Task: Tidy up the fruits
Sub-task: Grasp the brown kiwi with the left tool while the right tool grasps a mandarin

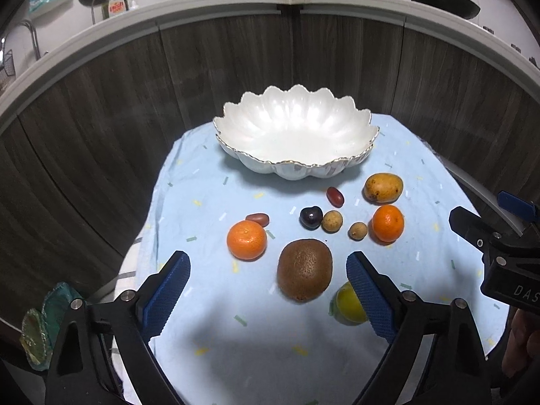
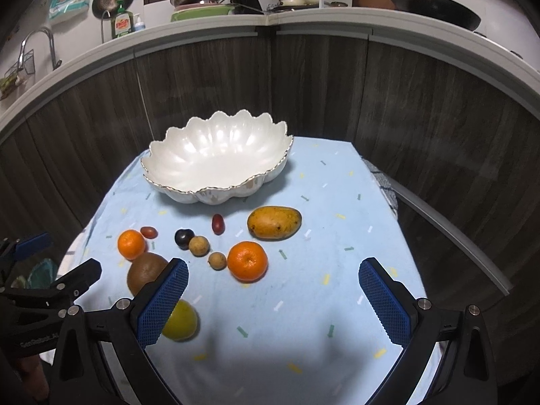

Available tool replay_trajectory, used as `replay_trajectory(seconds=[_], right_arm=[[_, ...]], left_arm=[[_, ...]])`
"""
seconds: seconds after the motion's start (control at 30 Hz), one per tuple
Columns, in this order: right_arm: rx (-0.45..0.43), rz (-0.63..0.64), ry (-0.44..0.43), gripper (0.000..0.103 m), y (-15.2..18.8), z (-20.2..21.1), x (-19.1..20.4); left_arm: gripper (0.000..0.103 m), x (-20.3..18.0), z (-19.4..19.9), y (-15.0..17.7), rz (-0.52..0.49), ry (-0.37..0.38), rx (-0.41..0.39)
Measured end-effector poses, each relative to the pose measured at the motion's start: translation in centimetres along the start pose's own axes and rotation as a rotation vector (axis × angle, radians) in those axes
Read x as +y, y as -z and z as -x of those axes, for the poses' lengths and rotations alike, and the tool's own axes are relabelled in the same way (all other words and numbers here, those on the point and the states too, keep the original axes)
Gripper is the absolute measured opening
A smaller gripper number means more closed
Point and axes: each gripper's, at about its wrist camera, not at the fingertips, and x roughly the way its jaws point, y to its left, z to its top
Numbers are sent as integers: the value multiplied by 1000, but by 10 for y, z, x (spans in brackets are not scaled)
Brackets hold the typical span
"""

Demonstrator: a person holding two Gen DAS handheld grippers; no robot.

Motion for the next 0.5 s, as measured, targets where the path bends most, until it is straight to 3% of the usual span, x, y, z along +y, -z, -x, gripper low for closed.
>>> replay_trajectory(seconds=[0.5], right_arm=[[67,22,-42,102,1,-52,1]], left_arm=[[90,-14,-48,1,-38,40,83]])
